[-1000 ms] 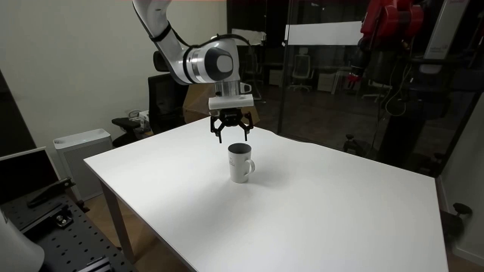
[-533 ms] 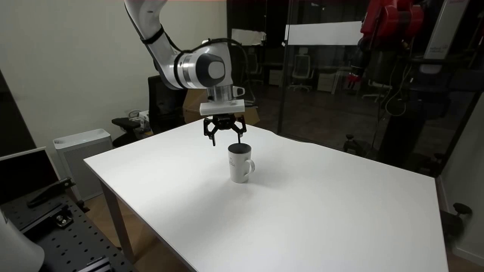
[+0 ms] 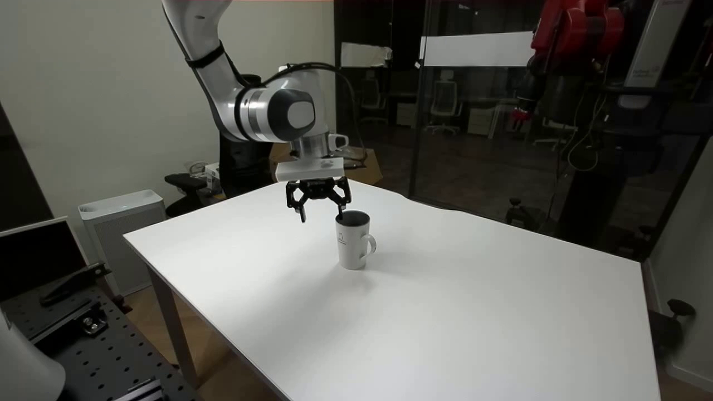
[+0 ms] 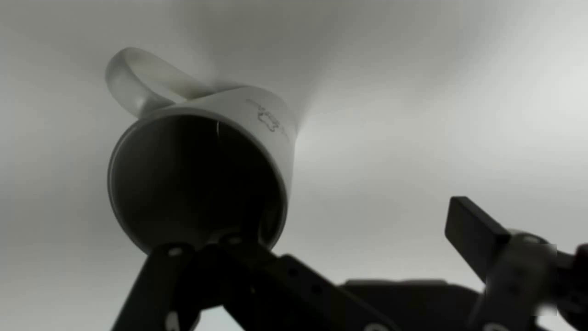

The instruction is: Move the cup away from you

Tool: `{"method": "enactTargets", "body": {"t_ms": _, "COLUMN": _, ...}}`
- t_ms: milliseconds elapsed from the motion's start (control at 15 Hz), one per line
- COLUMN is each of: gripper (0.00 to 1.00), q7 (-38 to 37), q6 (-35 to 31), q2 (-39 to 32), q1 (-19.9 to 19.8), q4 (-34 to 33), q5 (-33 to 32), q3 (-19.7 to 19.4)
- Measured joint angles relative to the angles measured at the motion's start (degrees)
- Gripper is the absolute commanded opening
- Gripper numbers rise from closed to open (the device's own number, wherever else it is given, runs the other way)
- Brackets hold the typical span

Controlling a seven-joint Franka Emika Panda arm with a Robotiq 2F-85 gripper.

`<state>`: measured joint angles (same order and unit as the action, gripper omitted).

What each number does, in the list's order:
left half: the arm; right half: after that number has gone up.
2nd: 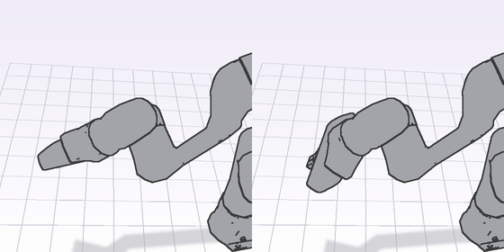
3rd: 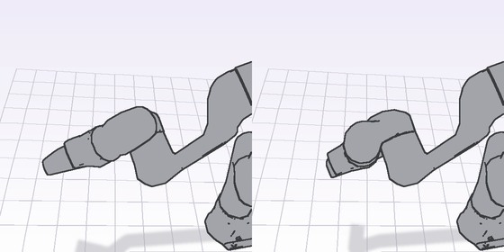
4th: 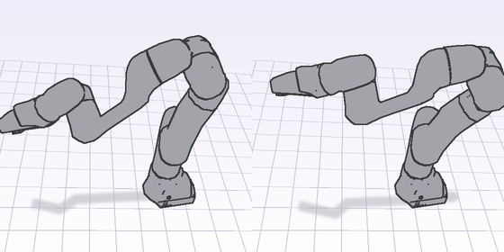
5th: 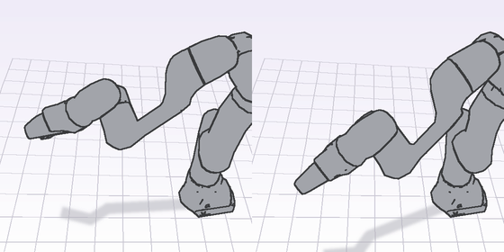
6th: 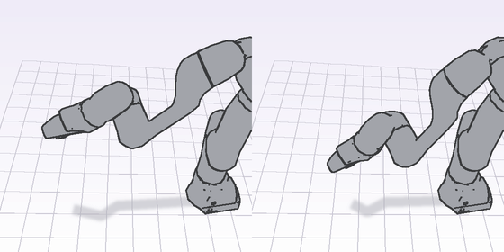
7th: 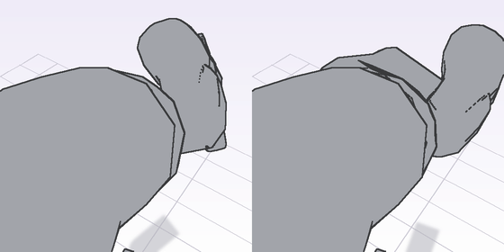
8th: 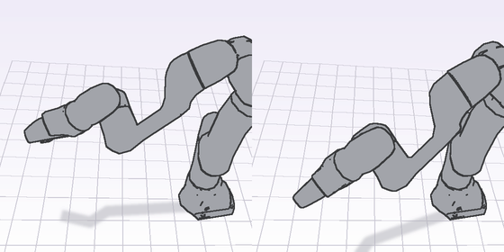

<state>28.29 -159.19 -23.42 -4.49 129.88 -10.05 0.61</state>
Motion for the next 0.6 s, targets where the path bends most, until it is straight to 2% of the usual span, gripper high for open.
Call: {"method": "enactTargets", "body": {"t_ms": 600, "gripper": 0.11, "q7": 3.6, "q6": -2.3, "q2": 0.1, "q1": -6.9, "q4": 0.9, "q5": 4.1, "q3": 3.5}}
